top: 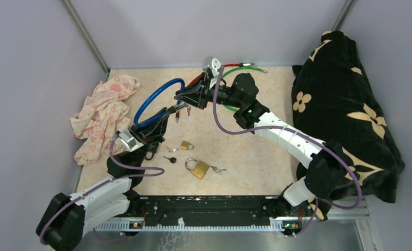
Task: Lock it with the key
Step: Lock the lock.
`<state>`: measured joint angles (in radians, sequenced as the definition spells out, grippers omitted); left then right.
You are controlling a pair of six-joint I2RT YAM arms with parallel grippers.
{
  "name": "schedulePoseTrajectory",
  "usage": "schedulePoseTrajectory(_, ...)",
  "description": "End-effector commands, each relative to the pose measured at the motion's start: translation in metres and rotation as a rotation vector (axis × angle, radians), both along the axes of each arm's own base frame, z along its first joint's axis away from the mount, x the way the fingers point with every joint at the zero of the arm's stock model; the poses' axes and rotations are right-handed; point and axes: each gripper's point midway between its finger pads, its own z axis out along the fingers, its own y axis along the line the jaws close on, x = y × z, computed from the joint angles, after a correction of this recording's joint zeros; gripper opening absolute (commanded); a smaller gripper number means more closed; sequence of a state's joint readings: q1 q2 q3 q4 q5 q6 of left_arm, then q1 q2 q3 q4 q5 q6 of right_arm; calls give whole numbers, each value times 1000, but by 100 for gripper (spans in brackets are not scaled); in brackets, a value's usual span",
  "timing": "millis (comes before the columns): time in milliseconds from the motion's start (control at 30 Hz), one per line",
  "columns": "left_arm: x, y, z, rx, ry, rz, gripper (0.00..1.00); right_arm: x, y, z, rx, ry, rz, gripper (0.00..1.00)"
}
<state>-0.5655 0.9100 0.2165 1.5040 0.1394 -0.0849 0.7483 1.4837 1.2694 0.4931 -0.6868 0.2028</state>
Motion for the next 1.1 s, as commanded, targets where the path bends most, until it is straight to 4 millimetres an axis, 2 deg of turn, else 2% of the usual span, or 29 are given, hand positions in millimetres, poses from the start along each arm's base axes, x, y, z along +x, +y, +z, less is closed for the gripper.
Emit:
schedulePoseTrajectory(0,-35,25,58,-173,-203,-17,0,-30,9,-12,-47,11,148,0)
schedulePoseTrajectory(133,-35,24,58,-175,-198,-24,0,-27,10,-17,-62,5,137,2)
schedulePoseTrajectory(267,-33,22,55,-171,-175,-38,0,-29,8,-22,-97,-5,155,41)
schedulePoseTrajectory(367,-32,21,53,-168,-164,-42,0,-29,-5,-15,-99,-39,179,79)
schedulePoseTrajectory(433,-34,21,53,-166,-164,-50,0,-22,-15,-14,-109,-46,166,95)
schedulePoseTrajectory(467,-34,20,52,-162,-163,-56,0,-19,-21,-14,-116,-50,164,98)
schedulePoseTrajectory(567,-35,18,51,-155,-161,-64,0,-12,-32,-20,-140,-60,177,98)
schedulePoseTrajectory(633,-35,18,51,-156,-162,-64,0,-3,-35,-30,-179,-55,140,98)
schedulePoseTrajectory(700,-35,18,52,-157,-162,-63,0,12,-38,-38,-204,-105,44,98)
schedulePoseTrajectory(767,-34,19,52,-156,-165,-55,0,22,-44,-36,-164,-161,-86,98)
schedulePoseTrajectory(900,-33,18,52,-150,-165,-55,0,21,-65,-23,-85,-436,-386,98)
schedulePoseTrajectory(1000,-32,16,51,-144,-159,-60,0,23,-68,-24,-132,-513,-529,96)
schedulePoseTrajectory(1067,-31,16,50,-144,-157,-62,0,22,-66,-27,-155,-545,-554,91)
